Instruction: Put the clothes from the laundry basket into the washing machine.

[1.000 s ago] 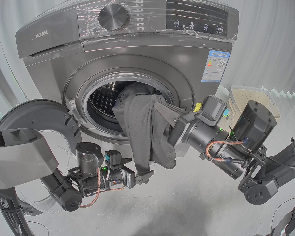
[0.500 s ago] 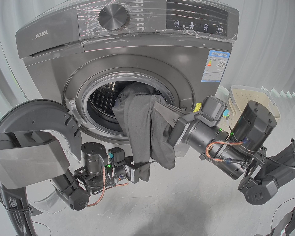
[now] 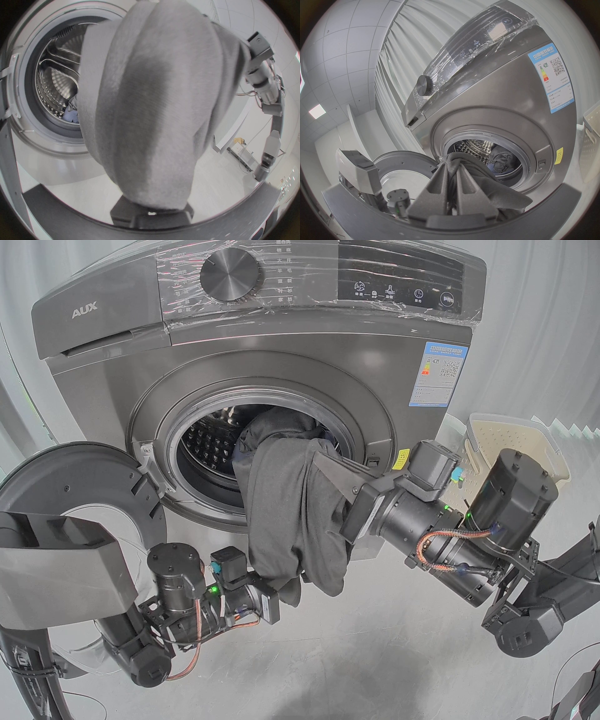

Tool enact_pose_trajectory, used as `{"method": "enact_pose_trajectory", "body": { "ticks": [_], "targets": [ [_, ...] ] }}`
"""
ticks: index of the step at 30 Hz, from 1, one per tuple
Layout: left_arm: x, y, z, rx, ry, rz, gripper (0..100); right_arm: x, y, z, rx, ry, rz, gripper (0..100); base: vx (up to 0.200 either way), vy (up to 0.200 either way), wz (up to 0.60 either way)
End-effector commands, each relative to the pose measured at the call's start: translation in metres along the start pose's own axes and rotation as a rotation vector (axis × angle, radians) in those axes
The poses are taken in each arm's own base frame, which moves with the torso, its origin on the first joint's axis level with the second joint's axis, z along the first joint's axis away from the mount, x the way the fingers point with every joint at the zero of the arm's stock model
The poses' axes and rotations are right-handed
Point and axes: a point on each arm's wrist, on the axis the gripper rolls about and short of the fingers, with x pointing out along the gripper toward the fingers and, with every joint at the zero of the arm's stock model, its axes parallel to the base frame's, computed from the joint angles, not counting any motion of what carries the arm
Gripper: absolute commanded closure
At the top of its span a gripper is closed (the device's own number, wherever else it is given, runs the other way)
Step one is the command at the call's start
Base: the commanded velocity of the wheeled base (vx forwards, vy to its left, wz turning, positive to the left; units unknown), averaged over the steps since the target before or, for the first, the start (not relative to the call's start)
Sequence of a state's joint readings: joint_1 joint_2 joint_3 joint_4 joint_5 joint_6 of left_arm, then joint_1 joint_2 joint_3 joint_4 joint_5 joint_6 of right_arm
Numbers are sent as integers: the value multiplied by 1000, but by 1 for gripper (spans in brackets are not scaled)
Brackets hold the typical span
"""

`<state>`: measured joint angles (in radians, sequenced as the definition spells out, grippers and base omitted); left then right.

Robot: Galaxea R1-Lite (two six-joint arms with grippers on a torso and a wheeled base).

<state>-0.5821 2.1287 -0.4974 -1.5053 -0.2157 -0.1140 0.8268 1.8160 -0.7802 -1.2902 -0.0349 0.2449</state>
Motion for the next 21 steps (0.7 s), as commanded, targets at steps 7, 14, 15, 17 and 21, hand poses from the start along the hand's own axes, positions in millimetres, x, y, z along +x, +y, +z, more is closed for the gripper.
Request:
{"method": "enact_pose_trajectory", "body": {
  "ticks": [7, 14, 15, 17, 21],
  "targets": [
    [-99, -39, 32, 28, -55, -100, 100, 0, -24, -8, -24, 24, -109, 100, 0, 0, 0],
    [-116, -47, 48, 40, -129, -170, 100, -5, -27, -21, -27, 77, -125, 100, 0, 0, 0],
    [-117, -47, 49, 39, -135, -179, 100, -5, -28, -24, -27, 85, -126, 100, 0, 0, 0],
    [-118, -48, 51, 29, -137, -200, 100, -4, -27, -30, -25, 101, -124, 100, 0, 0, 0],
    [-118, -51, 52, 25, -141, -229, 100, -4, -28, -43, -24, 140, -122, 100, 0, 0, 0]
  ]
}}
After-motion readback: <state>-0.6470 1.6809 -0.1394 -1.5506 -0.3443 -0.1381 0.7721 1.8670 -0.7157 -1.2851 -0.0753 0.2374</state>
